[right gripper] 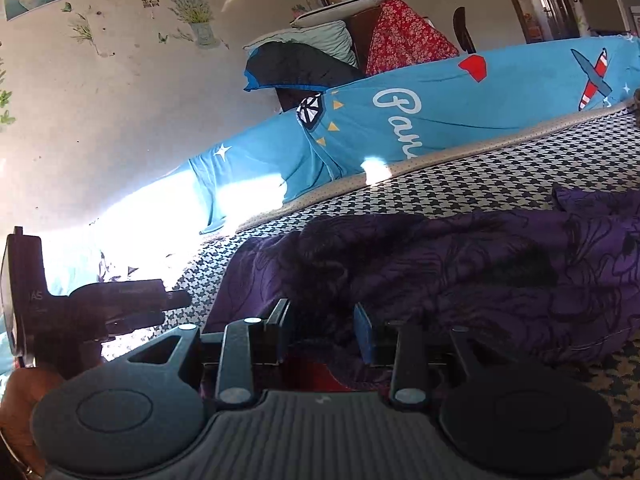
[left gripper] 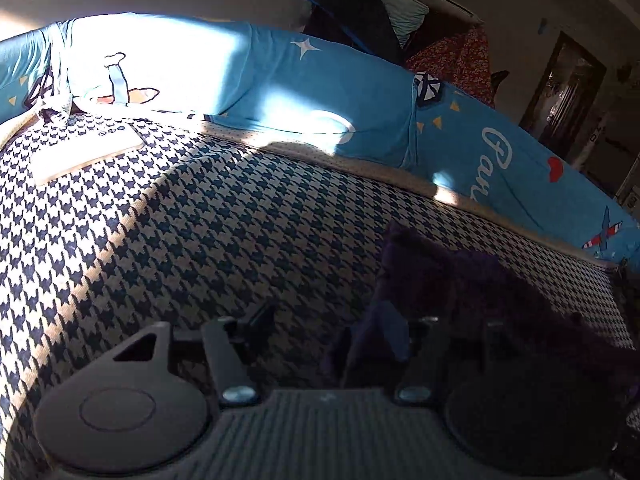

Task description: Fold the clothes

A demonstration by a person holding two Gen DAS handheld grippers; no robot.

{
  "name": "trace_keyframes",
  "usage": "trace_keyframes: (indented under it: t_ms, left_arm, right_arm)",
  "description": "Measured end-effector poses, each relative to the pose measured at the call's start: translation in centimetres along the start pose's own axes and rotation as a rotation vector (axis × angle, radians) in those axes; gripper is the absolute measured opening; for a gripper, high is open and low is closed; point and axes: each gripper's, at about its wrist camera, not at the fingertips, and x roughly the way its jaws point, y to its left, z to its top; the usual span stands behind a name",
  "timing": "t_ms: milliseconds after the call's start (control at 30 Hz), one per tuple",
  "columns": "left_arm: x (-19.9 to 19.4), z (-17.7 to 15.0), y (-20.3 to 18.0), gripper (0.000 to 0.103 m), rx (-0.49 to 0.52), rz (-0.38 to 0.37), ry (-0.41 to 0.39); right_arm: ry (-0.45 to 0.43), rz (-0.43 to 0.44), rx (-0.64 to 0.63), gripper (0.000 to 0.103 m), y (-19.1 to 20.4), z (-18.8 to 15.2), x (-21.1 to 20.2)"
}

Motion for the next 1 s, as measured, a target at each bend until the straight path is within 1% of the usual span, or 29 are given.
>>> trace_keyframes:
  t_ms: [33,67,133,200,367,400,433,500,533,600,667,767,800,833,900,933,1000]
  left_arm:
    - [0.1,-0.1,-0.1,0.074,-0.001,-0.024,0.008]
    - [0.3,-0.2,-0.3,0.077,0.003,-0.040,0.015]
    - [0.5,-0.3,-0.6,0.091,0.011,-0.072,0.028]
    - [1.1,-0.5,-1.0,0.097,0.023,-0.088,0.051]
    - [2.8,-1.1,-2.5,0.097,0.094,-0.120,0.119]
    - [3.1,-1.3,-2.8,0.089,0.111,-0.128,0.136]
    - [3.4,-1.5,-3.1,0.071,0.128,-0.132,0.154]
    - [3.9,-1.9,-3.4,0.045,0.143,-0.141,0.184]
    - [4.0,-2.0,-3.4,0.031,0.140,-0.148,0.183]
    - [3.4,-2.0,-3.5,0.016,0.158,-0.145,0.149]
    - [2.6,-2.0,-3.9,0.013,0.188,-0.128,0.102]
    - [1.5,-2.2,-4.6,0.012,0.257,-0.037,0.029]
    - [1.4,-2.2,-4.7,0.012,0.278,0.010,0.010]
    - [1.4,-2.1,-4.8,0.009,0.298,0.065,-0.008]
    - [1.4,-1.6,-4.4,0.006,0.309,0.183,-0.050]
    - [1.3,-1.0,-3.9,0.006,0.294,0.236,-0.067]
    - [1.3,0.6,-2.2,0.006,0.232,0.333,-0.091]
  right_arm:
    - [0.004,0.017,-0.015,0.034,0.4,-0.1,0.1]
    - [0.011,0.032,-0.033,0.035,0.8,-0.2,0.2]
    - [0.026,0.035,-0.073,0.035,1.5,-0.5,0.6]
    - [0.038,0.032,-0.095,0.035,1.8,-0.8,0.9]
    - [0.053,0.023,-0.087,0.035,1.6,-1.0,1.2]
    - [0.055,0.021,-0.085,0.035,1.5,-1.0,1.2]
    - [0.056,0.020,-0.082,0.035,1.4,-1.1,1.3]
    - [0.057,0.015,-0.079,0.035,1.4,-1.0,1.3]
    - [0.056,0.012,-0.078,0.035,1.4,-1.0,1.3]
    - [0.056,0.008,-0.075,0.035,1.4,-1.0,1.4]
    - [0.056,0.004,-0.074,0.035,1.4,-0.9,1.4]
    - [0.053,-0.003,-0.071,0.035,1.5,-0.8,1.6]
    - [0.052,-0.004,-0.070,0.035,1.6,-0.8,1.6]
    - [0.051,-0.006,-0.069,0.035,1.6,-0.8,1.6]
    - [0.053,-0.004,-0.070,0.035,1.7,-0.8,1.7]
    - [0.055,-0.004,-0.071,0.035,1.7,-0.8,1.7]
    - [0.058,-0.005,-0.078,0.035,1.8,-0.9,1.8]
